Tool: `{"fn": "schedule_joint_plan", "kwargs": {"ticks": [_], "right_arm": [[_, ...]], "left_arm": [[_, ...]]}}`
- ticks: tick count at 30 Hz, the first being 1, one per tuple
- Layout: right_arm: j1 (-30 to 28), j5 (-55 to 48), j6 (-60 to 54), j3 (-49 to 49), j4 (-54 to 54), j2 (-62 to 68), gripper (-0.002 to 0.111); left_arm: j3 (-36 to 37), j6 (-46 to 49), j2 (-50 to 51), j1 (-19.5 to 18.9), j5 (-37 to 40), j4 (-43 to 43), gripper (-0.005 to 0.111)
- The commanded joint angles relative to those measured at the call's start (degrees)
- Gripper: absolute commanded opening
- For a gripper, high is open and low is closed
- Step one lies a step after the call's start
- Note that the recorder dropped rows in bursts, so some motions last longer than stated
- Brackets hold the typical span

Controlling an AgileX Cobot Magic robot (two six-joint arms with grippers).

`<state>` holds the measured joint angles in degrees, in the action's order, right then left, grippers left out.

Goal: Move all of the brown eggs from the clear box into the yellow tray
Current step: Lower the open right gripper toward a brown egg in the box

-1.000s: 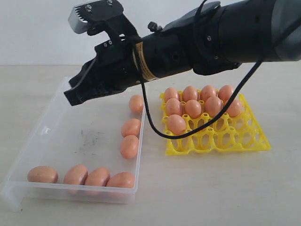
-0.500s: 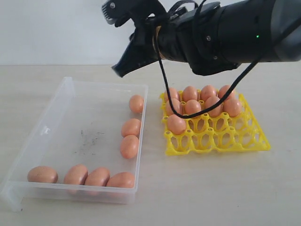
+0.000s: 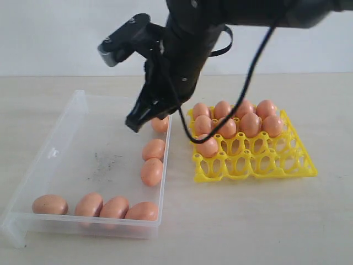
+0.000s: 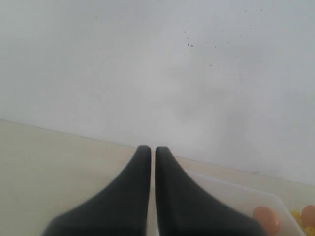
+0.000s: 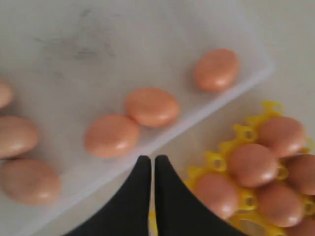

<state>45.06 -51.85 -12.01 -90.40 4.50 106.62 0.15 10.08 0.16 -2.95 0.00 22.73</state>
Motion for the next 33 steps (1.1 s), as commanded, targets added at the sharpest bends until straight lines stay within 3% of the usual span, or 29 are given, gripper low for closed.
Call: {"fn": "schedule_joint_plan", "kwargs": {"ticks": [1, 10, 14, 17, 19, 33], "right_arm": [[0.05, -13.78, 3.80, -11.61, -7.01, 7.95, 0.000], [0.05, -18.11, 9.42, -23.52, -7.25, 20.42, 0.003], [0.05, -18.11, 11.61, -24.20, -7.25, 23.35, 0.026], [0.05, -18.11, 14.39, -24.19, -7.25, 25.56, 0.052], [0.05, -18.11, 16.16, -24.19, -7.12, 26.82, 0.060], [0.08, -18.11, 17.81, -24.19, -8.39, 29.85, 0.060]], "left_arm": [[-0.15, 0.33, -0.16, 0.24, 0.00, 0.28, 0.004], [-0.15, 0.33, -0.16, 0.24, 0.00, 0.28, 0.004], [-0.15, 0.33, -0.16, 0.24, 0.00, 0.28, 0.004], [-0.15, 0.33, -0.16, 0.24, 0.00, 0.28, 0.004], [-0.15, 0.33, -0.16, 0.24, 0.00, 0.28, 0.004], [-0.15, 0.33, -0.16, 0.24, 0.00, 0.28, 0.004]]}}
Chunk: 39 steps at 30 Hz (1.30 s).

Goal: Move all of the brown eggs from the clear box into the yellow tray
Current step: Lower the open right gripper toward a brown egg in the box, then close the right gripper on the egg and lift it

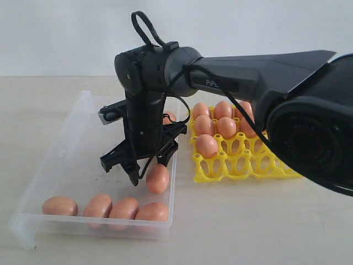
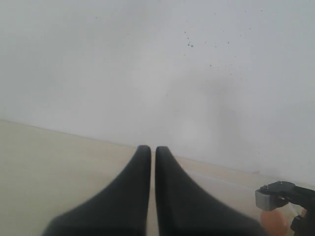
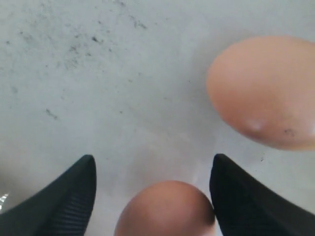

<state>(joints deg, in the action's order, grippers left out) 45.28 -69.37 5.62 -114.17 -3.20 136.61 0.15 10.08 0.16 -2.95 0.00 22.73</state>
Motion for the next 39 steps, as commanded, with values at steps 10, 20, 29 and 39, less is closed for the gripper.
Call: {"fn": "schedule_joint_plan", "kwargs": {"ticks": [10, 20, 29, 39], "right_arm": [[-0.01, -0.60, -4.71, -3.84, -0.64, -0.63, 0.060], [-0.01, -0.60, -17.80, -5.84, 14.66, -2.58, 0.060], [-0.13, -0.60, -20.14, -5.84, 13.37, 0.82, 0.061], [-0.13, 0.96, -21.13, -5.84, 11.42, 2.48, 0.061]], "left_arm": [[-0.15, 0.33, -0.16, 0.24, 0.00, 0.28, 0.004], [-0.15, 0.33, -0.16, 0.24, 0.00, 0.28, 0.004], [-0.15, 0.33, -0.16, 0.24, 0.00, 0.28, 0.004], [-0.15, 0.33, -0.16, 0.24, 0.00, 0.28, 0.004]]}}
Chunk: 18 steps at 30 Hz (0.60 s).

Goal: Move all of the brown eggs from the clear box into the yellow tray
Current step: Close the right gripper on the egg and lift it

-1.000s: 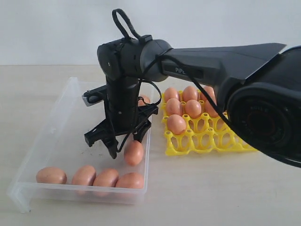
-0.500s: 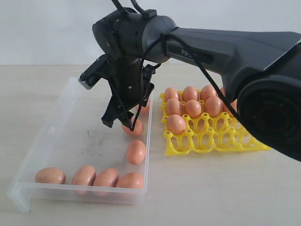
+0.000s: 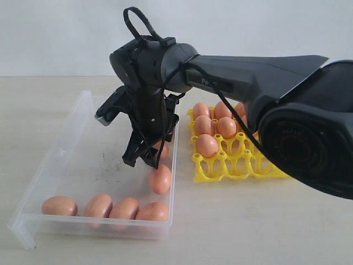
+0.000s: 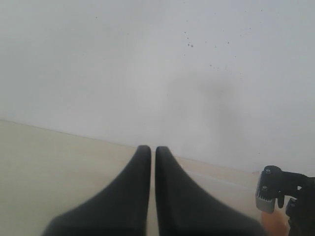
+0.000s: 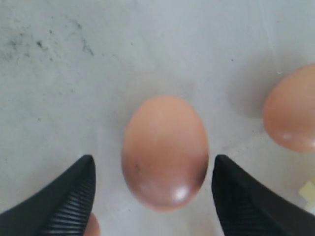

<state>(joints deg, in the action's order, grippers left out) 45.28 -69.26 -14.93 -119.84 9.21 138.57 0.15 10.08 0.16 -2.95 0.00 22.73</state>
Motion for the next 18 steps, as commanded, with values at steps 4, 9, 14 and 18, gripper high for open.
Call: {"fn": "schedule_joint_plan", "kwargs": {"ticks": [4, 9, 14, 18], "right_arm": [[-0.13, 1.74, -0.59, -0.18, -1.00, 2.00, 0.061], [-0.13, 2.07, 0.33, -0.18, -1.07, 2.64, 0.044], [-0.13, 3.05, 1.17, -0.18, -1.07, 2.38, 0.001], [-0.23, 8.89, 3.58, -0.18, -1.48, 0.10, 0.000]], "left_arm": [[-0.15, 0.33, -0.16, 0.24, 0.00, 0.28, 0.004], [-0.15, 0.33, -0.16, 0.24, 0.00, 0.28, 0.004], [-0.15, 0.33, -0.16, 0.24, 0.00, 0.28, 0.004], [-0.15, 0.33, -0.16, 0.24, 0.00, 0.28, 0.004]]}}
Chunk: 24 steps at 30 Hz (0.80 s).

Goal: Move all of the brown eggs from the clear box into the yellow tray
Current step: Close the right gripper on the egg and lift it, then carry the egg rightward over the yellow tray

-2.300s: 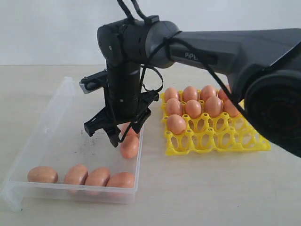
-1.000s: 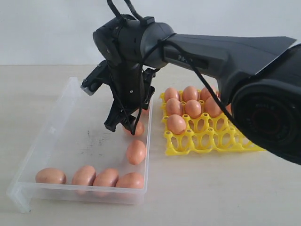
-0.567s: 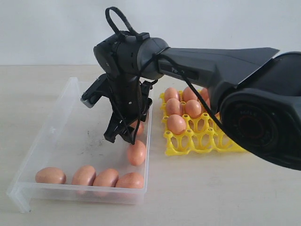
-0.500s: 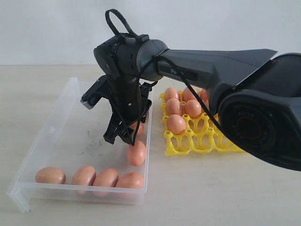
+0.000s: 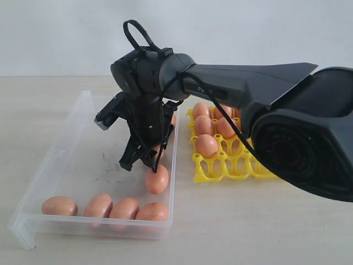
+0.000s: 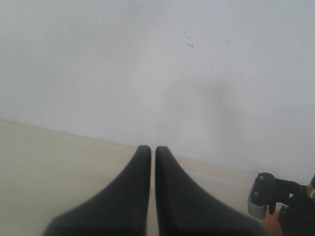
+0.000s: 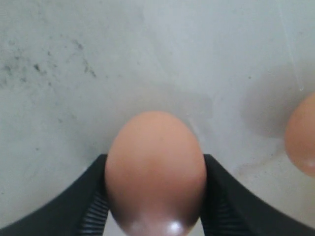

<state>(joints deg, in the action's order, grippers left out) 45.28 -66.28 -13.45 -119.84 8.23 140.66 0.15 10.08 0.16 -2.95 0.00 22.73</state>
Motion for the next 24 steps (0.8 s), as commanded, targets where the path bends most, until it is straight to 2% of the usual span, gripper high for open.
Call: {"fn": "schedule_joint_plan", "kwargs": {"ticks": [1, 8, 13, 18, 22, 23, 24], "right_arm": [[-0.23, 7.22, 2.60, -0.18, -0.50, -2.64, 0.000], [-0.23, 17.12, 2.61, 0.52, -5.32, -9.60, 0.000], [-0.23, 31.03, 3.09, 9.38, -9.47, -15.74, 0.000], [-0.23, 51.20, 4.08, 27.55, -9.46, -25.79, 0.000], [-2.78, 77.06, 6.91, 51.71, -9.46, -40.01, 0.000], [-5.29, 84.31, 7.60, 59.82, -9.90, -44.89, 0.000], [-6.78, 87.72, 7.67, 63.63, -10.26, -47.19, 0.000]], "left_arm": [[-0.15, 0.33, -0.16, 0.24, 0.00, 0.28, 0.004], [-0.15, 0.33, -0.16, 0.24, 0.00, 0.28, 0.004], [-0.15, 0.33, -0.16, 0.24, 0.00, 0.28, 0.004], [-0.15, 0.33, -0.16, 0.24, 0.00, 0.28, 0.004], [-0.15, 0.33, -0.16, 0.24, 0.00, 0.28, 0.004], [-0.15, 0.33, -0.16, 0.24, 0.00, 0.28, 0.004], [-0.15, 0.33, -0.16, 0.24, 0.00, 0.28, 0.004]]}}
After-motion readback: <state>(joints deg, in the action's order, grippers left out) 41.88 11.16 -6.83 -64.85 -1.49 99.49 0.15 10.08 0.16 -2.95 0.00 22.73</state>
